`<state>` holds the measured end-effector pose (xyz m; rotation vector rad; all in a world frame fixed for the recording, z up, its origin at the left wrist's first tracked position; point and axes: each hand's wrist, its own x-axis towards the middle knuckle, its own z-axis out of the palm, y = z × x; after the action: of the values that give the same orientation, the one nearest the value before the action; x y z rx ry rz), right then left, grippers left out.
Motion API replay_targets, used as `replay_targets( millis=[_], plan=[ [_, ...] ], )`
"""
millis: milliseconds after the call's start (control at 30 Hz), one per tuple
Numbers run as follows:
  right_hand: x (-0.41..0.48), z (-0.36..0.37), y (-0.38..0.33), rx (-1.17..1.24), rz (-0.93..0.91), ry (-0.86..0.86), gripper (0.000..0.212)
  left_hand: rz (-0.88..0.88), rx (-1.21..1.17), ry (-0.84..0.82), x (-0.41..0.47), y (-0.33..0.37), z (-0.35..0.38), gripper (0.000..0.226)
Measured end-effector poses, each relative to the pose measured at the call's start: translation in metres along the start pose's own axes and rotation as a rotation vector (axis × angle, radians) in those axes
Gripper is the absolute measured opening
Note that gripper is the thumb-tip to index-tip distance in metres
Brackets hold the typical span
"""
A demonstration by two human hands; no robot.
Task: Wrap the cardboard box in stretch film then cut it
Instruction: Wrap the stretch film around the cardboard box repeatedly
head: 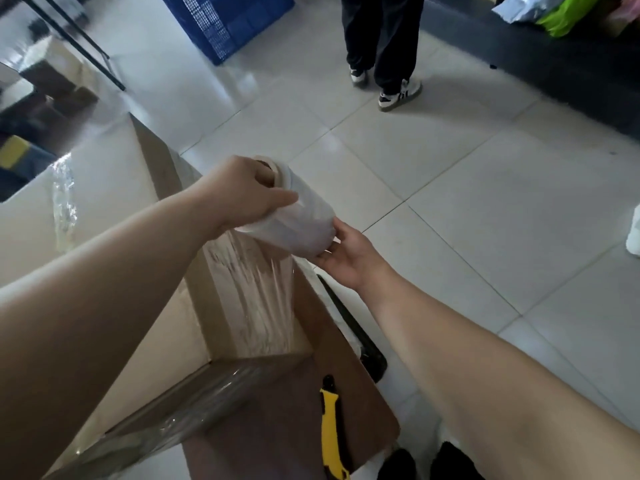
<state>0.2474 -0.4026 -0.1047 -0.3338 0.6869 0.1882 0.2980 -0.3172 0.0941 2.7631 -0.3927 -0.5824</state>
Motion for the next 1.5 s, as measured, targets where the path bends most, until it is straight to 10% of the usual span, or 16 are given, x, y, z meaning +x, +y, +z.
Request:
replay_targets(
  millis=[767, 1233, 1500],
  plan=[
    [0.080, 0.063, -0.054, -0.277, 0.140, 0.003, 0.032, -0.171, 0.028, -0.176, 0.082, -0.037, -0.028, 0.026],
    [0.163, 0.096, -0.064, -0.206, 0.449, -0.129, 0.043, -0.630, -0.158, 0.121, 0.167, -0.042, -0.043, 0.048],
    [0.198, 0.116, -0.086, -0.405, 0.437, -0.109, 0.034, -0.427, -0.112, 0.031, 0.183, -0.064, -0.058, 0.018]
  ],
)
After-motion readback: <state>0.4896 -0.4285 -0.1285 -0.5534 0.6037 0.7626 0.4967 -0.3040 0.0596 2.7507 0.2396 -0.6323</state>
